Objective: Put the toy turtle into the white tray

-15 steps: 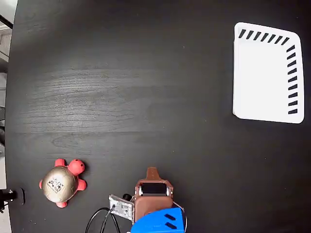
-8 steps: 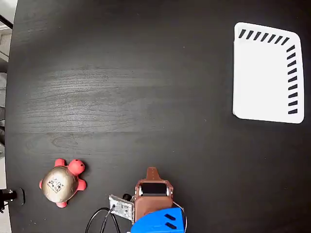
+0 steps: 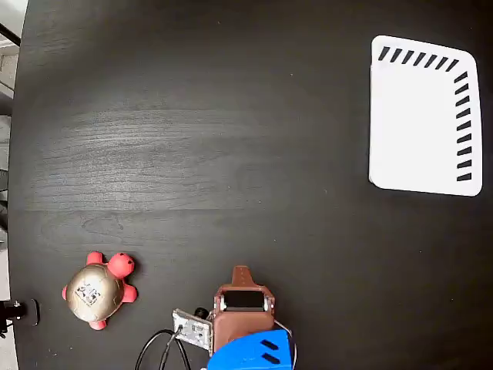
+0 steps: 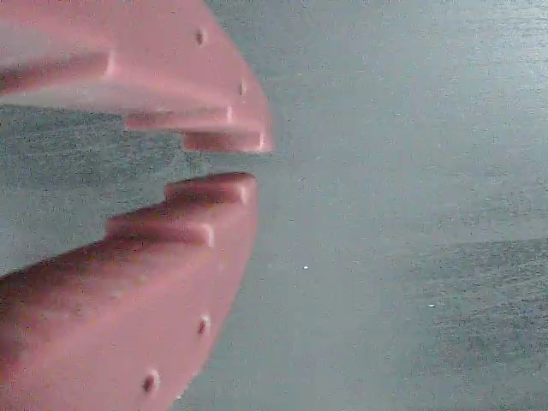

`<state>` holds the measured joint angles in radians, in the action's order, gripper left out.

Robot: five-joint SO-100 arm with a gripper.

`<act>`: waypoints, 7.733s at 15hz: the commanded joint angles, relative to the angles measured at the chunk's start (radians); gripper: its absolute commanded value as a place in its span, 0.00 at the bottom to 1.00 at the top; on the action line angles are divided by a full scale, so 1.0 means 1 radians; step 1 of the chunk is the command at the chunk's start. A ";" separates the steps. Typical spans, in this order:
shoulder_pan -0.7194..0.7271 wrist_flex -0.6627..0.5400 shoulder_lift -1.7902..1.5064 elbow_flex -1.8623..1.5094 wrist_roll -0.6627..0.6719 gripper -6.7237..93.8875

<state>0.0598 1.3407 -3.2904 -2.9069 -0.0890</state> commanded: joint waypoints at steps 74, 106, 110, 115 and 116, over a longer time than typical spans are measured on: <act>0.910 -0.020 1.781 1.055 -0.117 0.06; -0.655 0.319 2.395 2.657 0.011 0.06; -0.683 0.316 2.562 2.789 0.037 0.06; -0.693 0.291 2.657 2.830 0.057 0.35; -0.693 0.291 2.668 2.833 0.060 0.47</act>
<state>-0.6243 1.6398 -0.5737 -0.1350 -0.0230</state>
